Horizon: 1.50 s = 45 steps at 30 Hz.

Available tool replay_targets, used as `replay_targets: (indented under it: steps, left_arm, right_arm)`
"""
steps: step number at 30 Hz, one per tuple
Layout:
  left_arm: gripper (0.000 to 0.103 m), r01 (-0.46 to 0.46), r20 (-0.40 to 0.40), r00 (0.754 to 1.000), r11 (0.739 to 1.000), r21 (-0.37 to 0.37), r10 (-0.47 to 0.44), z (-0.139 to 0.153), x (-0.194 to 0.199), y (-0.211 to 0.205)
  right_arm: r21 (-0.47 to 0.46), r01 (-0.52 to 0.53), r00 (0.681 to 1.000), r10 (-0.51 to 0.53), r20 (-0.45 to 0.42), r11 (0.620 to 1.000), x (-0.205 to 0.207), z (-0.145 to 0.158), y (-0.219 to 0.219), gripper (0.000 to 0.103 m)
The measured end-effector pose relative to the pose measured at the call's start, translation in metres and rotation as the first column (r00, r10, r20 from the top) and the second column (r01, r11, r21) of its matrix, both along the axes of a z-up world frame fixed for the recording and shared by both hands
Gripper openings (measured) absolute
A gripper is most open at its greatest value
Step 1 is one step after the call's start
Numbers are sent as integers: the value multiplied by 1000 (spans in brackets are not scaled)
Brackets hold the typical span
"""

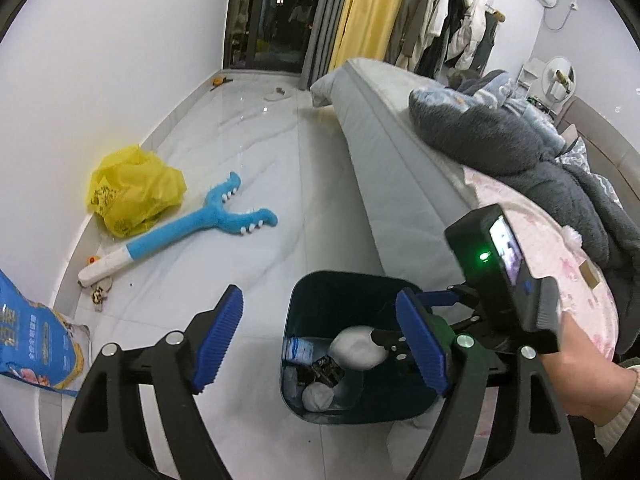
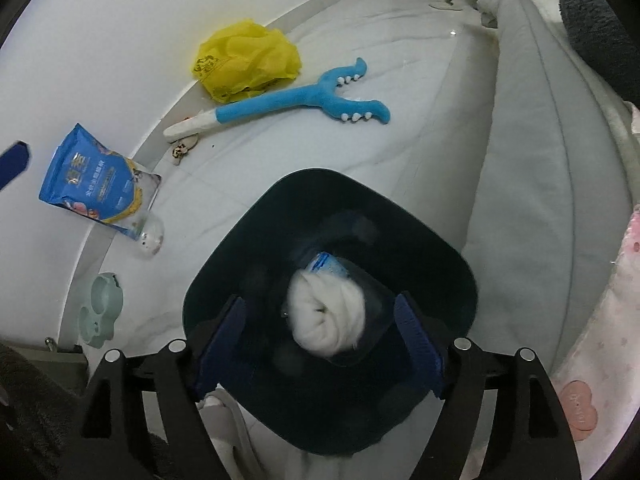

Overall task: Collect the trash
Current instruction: 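Open the left gripper to drop the strap while right gripper releases the cloth ball into the bin, then move both open grippers from the bin back over the pink blanket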

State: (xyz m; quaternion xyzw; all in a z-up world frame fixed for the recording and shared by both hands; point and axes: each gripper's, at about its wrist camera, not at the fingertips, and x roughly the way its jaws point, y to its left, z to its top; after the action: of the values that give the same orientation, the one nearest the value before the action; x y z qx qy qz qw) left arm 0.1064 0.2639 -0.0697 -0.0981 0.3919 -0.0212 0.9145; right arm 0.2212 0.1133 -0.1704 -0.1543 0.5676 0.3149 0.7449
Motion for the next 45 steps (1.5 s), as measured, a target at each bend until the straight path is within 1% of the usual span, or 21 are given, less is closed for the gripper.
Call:
replay_targets:
  steps: [6, 9, 14, 21, 25, 29, 35, 45]
  left_arm:
    - [83, 8, 55, 998, 1000, 4, -8, 20, -3, -7]
    - [84, 21, 77, 997, 1000, 12, -22, 27, -3, -14]
    - [87, 37, 101, 994, 999, 39, -40, 36, -7, -26]
    - [94, 49, 156, 986, 997, 52, -57, 55, -8, -45]
    - [95, 64, 171, 983, 996, 60, -74, 61, -5, -59]
    - [95, 80, 182, 979, 995, 58, -89, 65, 0, -72]
    - [95, 113, 183, 975, 992, 63, -122, 69, 10, -100]
    - [95, 168, 191, 966, 985, 44, -173, 70, 23, -146]
  right_arm:
    - [13, 4, 1000, -5, 16, 1000, 0, 7, -9, 82]
    - [37, 12, 1000, -13, 24, 999, 1, 16, -16, 83]
    - [99, 26, 998, -31, 48, 995, 1, 38, -29, 85]
    - [142, 20, 994, -35, 107, 990, -4, 65, -47, 85]
    - [170, 21, 986, -49, 162, 985, -5, 85, -66, 86]
    - [192, 45, 978, -83, 193, 980, -4, 100, -90, 87]
    - [194, 83, 967, -126, 221, 977, -4, 113, -125, 88]
    - [186, 149, 942, -197, 271, 971, -4, 127, -184, 88]
